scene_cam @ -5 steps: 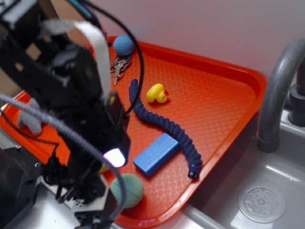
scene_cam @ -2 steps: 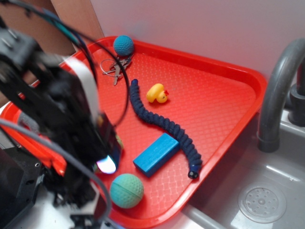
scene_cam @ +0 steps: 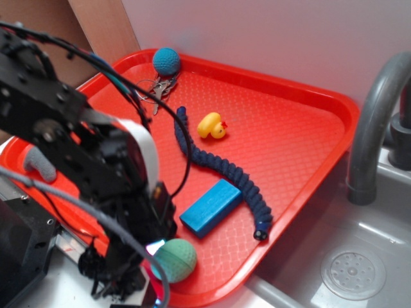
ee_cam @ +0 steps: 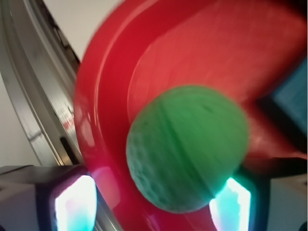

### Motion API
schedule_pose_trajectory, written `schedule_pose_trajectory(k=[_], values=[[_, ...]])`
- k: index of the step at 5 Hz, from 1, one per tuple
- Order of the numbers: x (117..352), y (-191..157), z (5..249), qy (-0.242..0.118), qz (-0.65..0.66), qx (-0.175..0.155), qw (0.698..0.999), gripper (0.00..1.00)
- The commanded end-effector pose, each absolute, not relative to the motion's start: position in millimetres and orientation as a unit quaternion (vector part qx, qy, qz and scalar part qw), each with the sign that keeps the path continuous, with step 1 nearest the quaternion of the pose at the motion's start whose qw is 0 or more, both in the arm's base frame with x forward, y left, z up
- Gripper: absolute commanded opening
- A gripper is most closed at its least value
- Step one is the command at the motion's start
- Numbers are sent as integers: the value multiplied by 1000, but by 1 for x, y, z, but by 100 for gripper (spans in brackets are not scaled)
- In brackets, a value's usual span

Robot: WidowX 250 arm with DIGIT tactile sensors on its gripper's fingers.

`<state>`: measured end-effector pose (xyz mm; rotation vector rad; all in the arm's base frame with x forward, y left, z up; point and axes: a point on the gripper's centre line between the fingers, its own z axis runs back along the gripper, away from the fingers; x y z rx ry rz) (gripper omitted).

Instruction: Grab the green ball.

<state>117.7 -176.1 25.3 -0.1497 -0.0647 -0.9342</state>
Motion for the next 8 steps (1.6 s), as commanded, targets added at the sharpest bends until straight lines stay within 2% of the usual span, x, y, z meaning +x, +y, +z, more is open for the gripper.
schedule_pose_trajectory(k=[1,2,3,4,5,6,7,8], values=[[108,-181,25,-44,-436,-71,896,0],[110,-178,34,-48,-434,-80,896,0],[114,-168,80,-58,-421,-156,892,0],[110,-168,123,-83,-434,-169,881,100],[110,-173,126,-81,-435,-146,885,100],[114,-173,114,-77,-430,-134,889,100],[123,-176,93,-86,-428,-129,890,100],[123,-184,70,-79,-440,-116,887,100]])
